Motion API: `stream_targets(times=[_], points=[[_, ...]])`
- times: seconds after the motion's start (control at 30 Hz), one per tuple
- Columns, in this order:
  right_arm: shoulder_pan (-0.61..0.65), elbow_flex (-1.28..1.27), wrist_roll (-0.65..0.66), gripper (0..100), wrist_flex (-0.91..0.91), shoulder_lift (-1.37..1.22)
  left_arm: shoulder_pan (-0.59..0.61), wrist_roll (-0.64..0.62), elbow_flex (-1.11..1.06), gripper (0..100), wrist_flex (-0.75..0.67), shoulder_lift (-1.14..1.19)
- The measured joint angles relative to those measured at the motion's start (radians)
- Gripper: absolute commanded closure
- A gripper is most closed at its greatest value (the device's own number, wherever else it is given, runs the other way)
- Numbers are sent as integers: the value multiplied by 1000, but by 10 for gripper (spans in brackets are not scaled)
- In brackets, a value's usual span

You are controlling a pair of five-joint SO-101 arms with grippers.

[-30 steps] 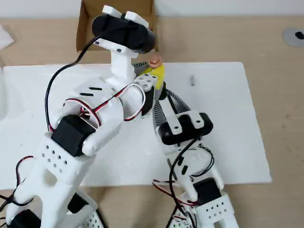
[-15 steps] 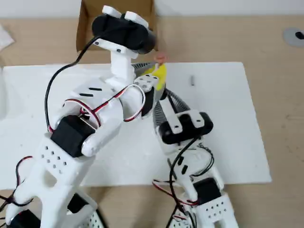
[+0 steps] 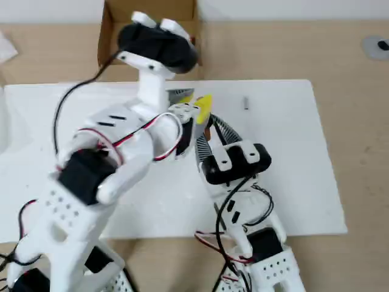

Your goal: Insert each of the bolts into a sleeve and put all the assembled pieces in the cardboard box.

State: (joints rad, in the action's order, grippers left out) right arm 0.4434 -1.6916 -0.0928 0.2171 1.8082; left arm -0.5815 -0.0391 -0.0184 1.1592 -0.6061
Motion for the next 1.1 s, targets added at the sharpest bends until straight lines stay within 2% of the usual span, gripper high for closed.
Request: stream_targets(times=[0.1, 0.23, 0.37, 0.57, 0.7, 0.87, 1.1], points=[[0, 0, -3, 989, 3, 0, 44, 3, 103, 998, 55, -2], [0, 23, -9, 989, 5, 0, 167, 5, 152, 995, 126, -3], [0, 161, -21, 989, 3, -72, 287, 9, 120, 995, 184, -2], [0, 522, -23, 989, 3, -502, 414, 11, 0, 995, 219, -2], [2, 812, -23, 989, 3, -841, 477, 71, -109, 995, 184, -2], [6, 1132, -38, 989, 3, -1254, 528, 97, -270, 995, 107, -54], [6, 1545, -72, 989, 3, -1732, 540, 97, -473, 996, 48, -259]])
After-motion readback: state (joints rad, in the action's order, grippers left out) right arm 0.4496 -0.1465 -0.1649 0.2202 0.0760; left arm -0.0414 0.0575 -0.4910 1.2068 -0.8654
